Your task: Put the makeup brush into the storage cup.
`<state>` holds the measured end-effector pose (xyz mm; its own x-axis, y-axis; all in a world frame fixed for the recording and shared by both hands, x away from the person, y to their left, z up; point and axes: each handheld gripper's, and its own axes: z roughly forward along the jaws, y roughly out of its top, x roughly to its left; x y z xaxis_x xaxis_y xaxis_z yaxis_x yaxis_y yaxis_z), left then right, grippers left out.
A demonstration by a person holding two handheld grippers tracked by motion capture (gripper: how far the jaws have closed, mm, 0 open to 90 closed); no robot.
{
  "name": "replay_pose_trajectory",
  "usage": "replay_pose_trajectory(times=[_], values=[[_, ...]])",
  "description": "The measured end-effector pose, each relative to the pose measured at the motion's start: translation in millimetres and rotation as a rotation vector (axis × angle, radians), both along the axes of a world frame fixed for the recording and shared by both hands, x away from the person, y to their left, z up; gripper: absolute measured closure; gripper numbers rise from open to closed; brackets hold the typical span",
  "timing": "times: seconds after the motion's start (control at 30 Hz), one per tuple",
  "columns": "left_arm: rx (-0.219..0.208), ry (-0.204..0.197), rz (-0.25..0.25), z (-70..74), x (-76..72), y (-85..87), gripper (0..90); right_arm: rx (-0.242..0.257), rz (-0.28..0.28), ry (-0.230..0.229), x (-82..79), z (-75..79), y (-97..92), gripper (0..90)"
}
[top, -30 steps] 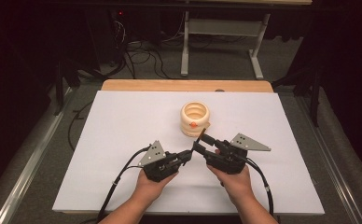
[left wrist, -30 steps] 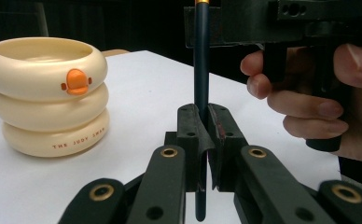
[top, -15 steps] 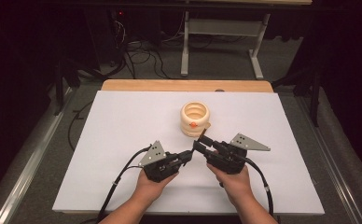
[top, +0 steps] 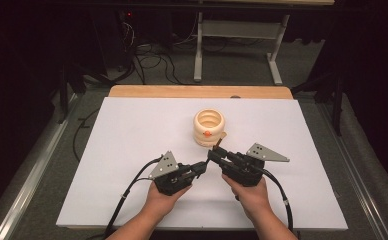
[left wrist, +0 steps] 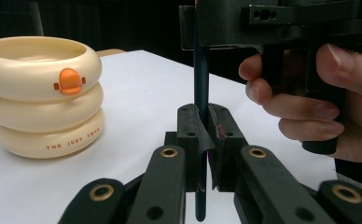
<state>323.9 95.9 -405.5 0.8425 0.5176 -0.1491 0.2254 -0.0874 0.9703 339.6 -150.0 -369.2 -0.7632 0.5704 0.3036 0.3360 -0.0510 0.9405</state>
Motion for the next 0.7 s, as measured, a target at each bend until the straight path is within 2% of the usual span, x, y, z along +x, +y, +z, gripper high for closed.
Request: replay_pose_trajectory(times=[0.7], values=[[0.006,-0.003,-0.008,-0.6,-0.8,-1.9,84.6,0.007,-0.002,0.010,1.0,-1.0,-1.1,79.7]])
